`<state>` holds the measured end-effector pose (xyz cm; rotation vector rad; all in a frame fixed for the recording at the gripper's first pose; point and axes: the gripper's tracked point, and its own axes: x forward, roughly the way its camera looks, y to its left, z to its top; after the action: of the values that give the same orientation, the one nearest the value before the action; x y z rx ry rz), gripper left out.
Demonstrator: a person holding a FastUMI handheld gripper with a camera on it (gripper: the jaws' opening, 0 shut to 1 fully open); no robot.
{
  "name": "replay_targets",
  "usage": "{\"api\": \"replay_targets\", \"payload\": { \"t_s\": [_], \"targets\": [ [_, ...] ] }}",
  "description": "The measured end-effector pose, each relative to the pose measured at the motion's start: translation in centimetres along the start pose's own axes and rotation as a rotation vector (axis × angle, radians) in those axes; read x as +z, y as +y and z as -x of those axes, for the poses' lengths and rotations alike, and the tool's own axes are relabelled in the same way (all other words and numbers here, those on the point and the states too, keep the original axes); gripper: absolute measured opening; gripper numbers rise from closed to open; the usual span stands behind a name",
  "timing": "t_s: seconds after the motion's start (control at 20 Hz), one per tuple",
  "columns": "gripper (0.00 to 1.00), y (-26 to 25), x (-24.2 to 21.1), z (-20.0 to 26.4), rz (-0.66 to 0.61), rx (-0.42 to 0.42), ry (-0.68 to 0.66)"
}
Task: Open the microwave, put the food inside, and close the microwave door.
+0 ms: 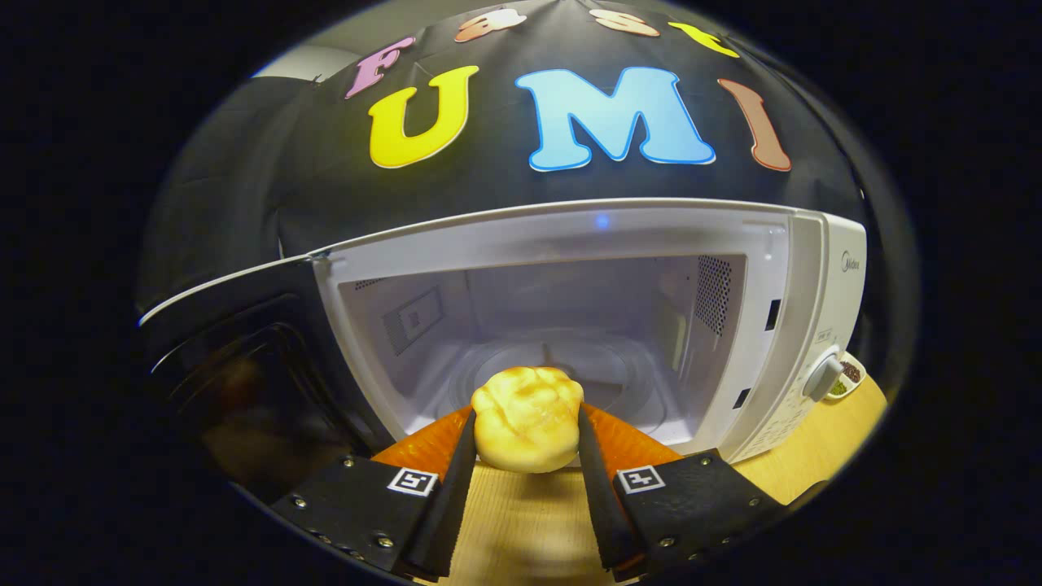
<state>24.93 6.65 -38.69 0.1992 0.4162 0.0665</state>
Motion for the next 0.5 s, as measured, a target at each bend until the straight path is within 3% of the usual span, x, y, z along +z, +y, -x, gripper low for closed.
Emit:
{"api": "replay_targets", "payload": {
  "t_s": [0.25,0.5],
  "targets": [
    [0.65,0.6,2.0,-2.8,-0.172,-0.027,-0.116],
    [0.65,1.2,0.7,-6.7,-0.377,-0.007,-0.052]
  ]
}}
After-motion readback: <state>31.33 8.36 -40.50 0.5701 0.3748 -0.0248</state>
